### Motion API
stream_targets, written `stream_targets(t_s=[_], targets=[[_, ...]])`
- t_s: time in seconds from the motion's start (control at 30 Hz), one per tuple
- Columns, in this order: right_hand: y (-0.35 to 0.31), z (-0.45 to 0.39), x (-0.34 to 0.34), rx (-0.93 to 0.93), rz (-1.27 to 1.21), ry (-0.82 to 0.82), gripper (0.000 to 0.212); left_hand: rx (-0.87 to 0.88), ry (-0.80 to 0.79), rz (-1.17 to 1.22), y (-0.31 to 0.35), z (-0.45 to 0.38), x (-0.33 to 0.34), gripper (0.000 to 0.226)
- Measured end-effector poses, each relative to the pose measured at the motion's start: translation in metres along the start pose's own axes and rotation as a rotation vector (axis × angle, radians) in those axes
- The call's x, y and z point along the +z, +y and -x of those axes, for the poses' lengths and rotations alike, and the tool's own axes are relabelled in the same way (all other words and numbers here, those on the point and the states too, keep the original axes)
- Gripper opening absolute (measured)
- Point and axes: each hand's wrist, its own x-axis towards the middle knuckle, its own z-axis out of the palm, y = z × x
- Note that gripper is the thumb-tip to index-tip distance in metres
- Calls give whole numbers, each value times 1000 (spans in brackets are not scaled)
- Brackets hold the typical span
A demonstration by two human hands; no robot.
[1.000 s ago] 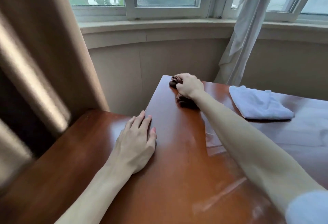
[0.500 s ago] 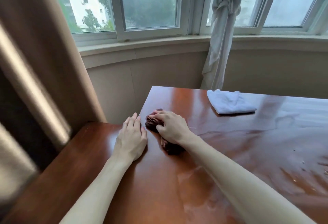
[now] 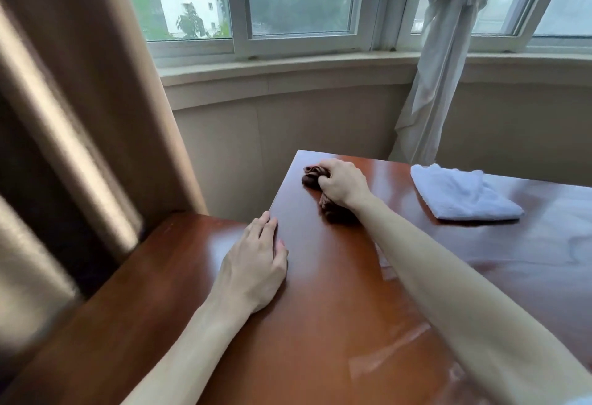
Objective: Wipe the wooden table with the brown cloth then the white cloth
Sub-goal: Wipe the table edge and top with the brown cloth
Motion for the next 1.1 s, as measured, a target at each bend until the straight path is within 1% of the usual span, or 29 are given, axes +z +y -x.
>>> stream_targets(t_s=[0.13,0.23,0.3,0.43,0.53,0.57,0.67,0.7,0.83,0.9,0.97,1.03,1.1], targets=[[5,-64,8,5,3,47,43,14,46,-36,0,0,1,55],[4,-91,12,15,-1,23,47,8,46,-40,-2,-1,3,55],[0,-88,12,5,5,26,48,1,41,-29,-3,-2,1,55],[-18,-33,6,-83,28,0,49,-21,-6,-13,1,-1,-2,54],[-36,31,1,-192,11,-31,50,-27,-12,-60,4,2,-3,64],[-40,53,0,-220,3,-41,50,-33,0,-82,4,3,-3,64],[-47,113,-6,-273,-8,-54,52,-59,20,-120,8,7,-8,52],[-47,130,-7,-281,-6,-60,52,-66,20,-132,9,10,-10,52],[-39,169,-10,-296,-37,-98,53,-68,12,-148,12,16,-14,63],[-31,164,-13,-291,-81,-104,53,-58,24,-166,10,15,-11,65],[-24,142,-14,-292,-75,-100,52,-54,54,-173,7,14,-8,71],[-18,109,-14,-261,-58,-84,50,-43,92,-147,4,11,-5,79],[-11,63,-12,-207,-43,-62,48,-50,97,-100,3,6,-2,83]])
